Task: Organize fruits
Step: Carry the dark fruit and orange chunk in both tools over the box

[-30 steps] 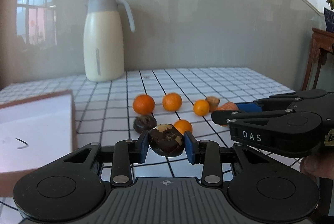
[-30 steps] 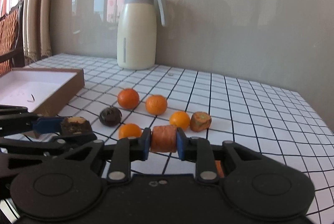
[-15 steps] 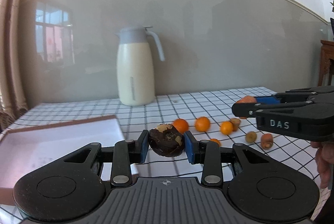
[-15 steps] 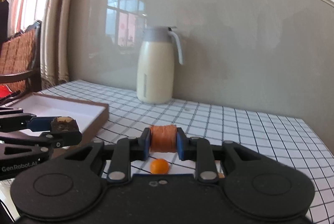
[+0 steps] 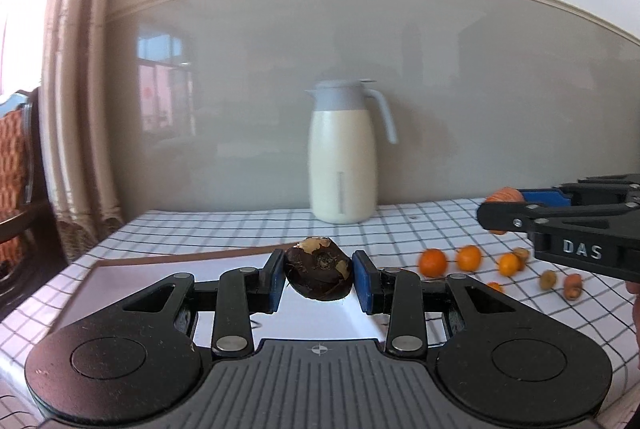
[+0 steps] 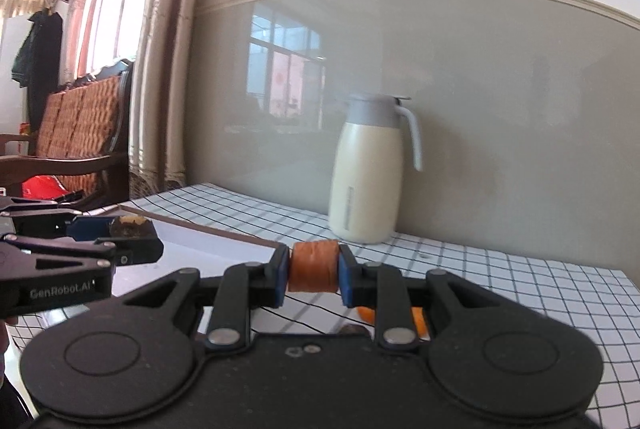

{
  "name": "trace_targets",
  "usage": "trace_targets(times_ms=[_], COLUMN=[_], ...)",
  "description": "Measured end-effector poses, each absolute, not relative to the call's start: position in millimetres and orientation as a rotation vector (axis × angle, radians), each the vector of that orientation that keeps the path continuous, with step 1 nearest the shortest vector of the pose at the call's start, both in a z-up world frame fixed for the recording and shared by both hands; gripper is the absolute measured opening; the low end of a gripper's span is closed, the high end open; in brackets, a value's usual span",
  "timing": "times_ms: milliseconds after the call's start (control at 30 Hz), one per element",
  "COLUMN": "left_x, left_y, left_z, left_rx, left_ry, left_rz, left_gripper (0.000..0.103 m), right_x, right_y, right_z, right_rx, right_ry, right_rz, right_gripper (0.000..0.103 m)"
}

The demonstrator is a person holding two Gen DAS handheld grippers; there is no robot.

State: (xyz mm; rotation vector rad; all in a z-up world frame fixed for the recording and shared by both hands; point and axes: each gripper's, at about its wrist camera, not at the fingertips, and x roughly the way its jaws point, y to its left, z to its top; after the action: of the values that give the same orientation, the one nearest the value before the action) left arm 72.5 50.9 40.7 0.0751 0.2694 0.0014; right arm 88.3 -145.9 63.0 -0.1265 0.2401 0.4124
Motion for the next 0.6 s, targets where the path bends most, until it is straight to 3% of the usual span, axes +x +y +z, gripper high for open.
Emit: trace_targets(times_ms=[600], left_x=[61.6], left_y=[131.6], left_z=[48.1], left_rx=[0.043], left_ry=[0.248], left_rz=[0.171], left_gripper=[0.036], right_x=[97.7], right_y=[-73.4], right_z=[69.5], right_rx=[-0.15], right_ry=[0.214], right_rz=[0.542], right_gripper=[0.016])
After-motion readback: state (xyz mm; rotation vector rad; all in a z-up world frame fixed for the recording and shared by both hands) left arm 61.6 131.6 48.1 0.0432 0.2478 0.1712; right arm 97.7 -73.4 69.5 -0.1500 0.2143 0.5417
